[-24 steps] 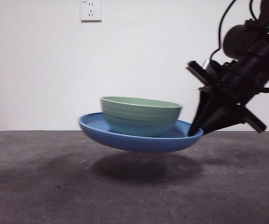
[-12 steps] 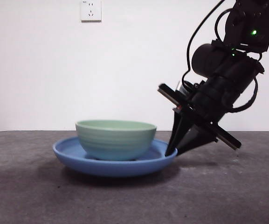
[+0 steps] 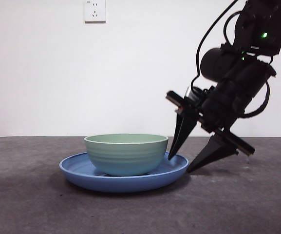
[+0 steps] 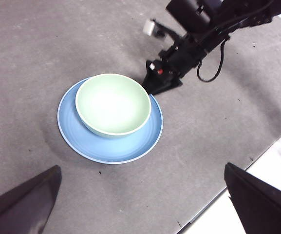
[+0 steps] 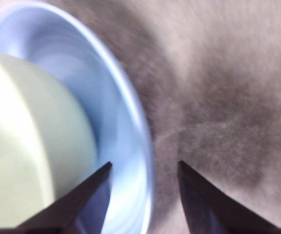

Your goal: Place the green bowl on the blue plate

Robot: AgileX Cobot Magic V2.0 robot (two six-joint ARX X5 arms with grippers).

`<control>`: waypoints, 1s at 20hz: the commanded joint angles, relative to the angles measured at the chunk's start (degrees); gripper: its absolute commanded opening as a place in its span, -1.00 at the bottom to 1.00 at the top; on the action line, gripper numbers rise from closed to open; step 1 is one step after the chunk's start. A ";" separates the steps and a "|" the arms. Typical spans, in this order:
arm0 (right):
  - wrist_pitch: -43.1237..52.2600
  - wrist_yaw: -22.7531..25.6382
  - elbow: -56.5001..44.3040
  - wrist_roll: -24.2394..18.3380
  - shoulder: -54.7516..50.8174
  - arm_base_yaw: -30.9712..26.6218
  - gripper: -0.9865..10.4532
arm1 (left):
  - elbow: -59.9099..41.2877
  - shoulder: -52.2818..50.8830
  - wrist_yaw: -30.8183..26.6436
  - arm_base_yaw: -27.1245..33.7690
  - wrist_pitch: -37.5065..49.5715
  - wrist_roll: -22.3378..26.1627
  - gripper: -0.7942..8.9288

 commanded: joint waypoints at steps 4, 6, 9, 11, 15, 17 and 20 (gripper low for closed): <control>-7.78 4.85 2.43 -4.44 -9.70 -1.68 -0.43 | 0.35 0.33 0.15 -0.26 -0.20 0.15 0.39; -12.79 5.79 2.40 -6.86 -14.47 -1.79 -0.43 | 0.35 0.33 0.15 -0.26 -0.68 0.17 0.39; -21.31 6.86 2.40 -11.19 -22.34 -0.92 -0.43 | 0.35 0.33 0.15 -0.26 -0.63 0.15 0.39; -26.51 7.08 2.40 -13.25 -27.65 0.33 -0.43 | 0.35 0.33 0.15 -0.26 -0.66 0.15 0.39; -34.47 10.03 2.40 -15.34 -38.86 2.69 -0.43 | 0.35 0.33 0.15 -0.26 -0.63 0.11 0.39; -37.33 10.47 2.40 -15.65 -44.15 3.06 -0.33 | 0.35 0.33 0.15 -0.26 -0.66 0.09 0.39; -41.11 10.47 2.40 -15.76 -50.80 3.06 0.24 | 0.35 0.33 0.15 -0.26 -0.63 0.09 0.39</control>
